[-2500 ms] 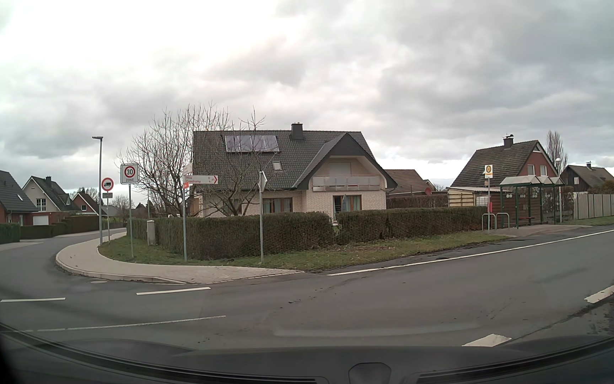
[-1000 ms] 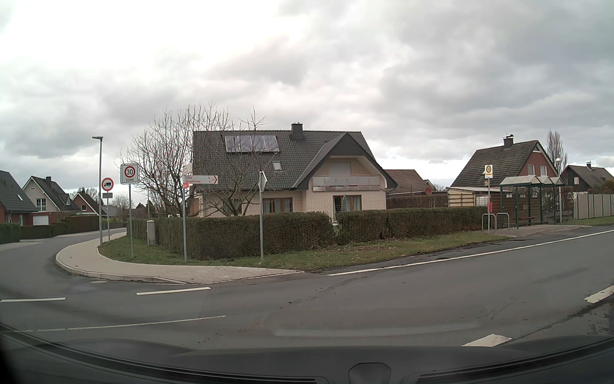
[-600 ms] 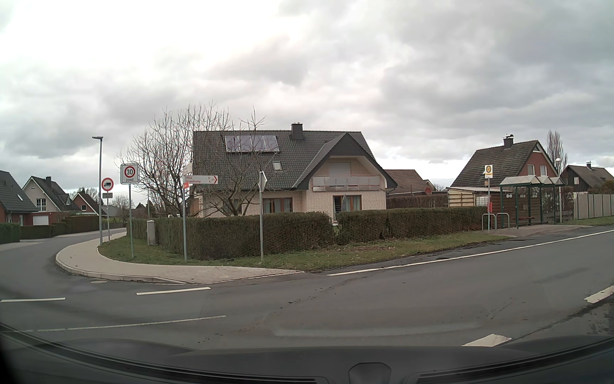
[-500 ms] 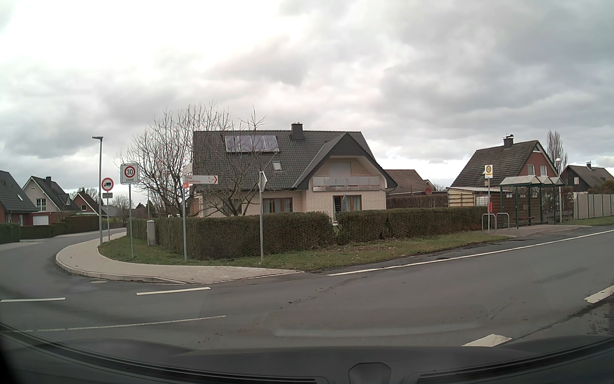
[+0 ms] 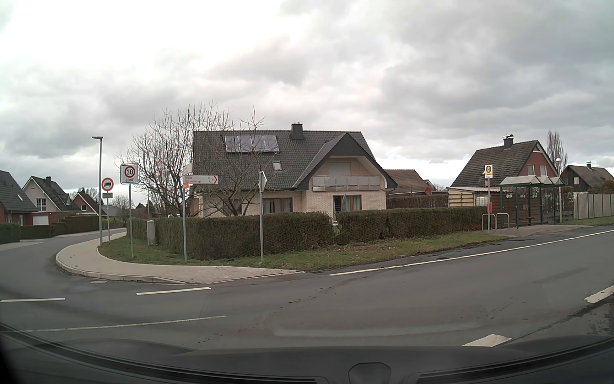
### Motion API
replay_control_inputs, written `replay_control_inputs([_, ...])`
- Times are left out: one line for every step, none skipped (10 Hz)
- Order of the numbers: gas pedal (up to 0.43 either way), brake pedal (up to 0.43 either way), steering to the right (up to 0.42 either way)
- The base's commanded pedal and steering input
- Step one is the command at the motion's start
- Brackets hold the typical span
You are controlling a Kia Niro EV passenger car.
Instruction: Follow the waypoints while adhering to traffic rules and regulations
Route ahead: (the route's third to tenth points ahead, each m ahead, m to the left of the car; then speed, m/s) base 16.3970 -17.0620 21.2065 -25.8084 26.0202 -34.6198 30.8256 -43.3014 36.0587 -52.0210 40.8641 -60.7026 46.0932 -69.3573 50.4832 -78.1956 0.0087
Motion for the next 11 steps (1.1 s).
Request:
replay_control_inputs([0.000, 0.329, 0.394])
replay_control_inputs([0.000, 0.323, 0.394])
replay_control_inputs([0.000, 0.305, 0.394])
replay_control_inputs([0.000, 0.299, 0.394])
replay_control_inputs([0.000, 0.226, 0.394])
replay_control_inputs([0.000, 0.000, 0.394])
replay_control_inputs([0.000, 0.000, 0.394])
replay_control_inputs([0.000, 0.000, 0.396])
replay_control_inputs([0.000, 0.000, 0.397])
replay_control_inputs([0.110, 0.000, 0.398])
replay_control_inputs([0.150, 0.000, 0.400])
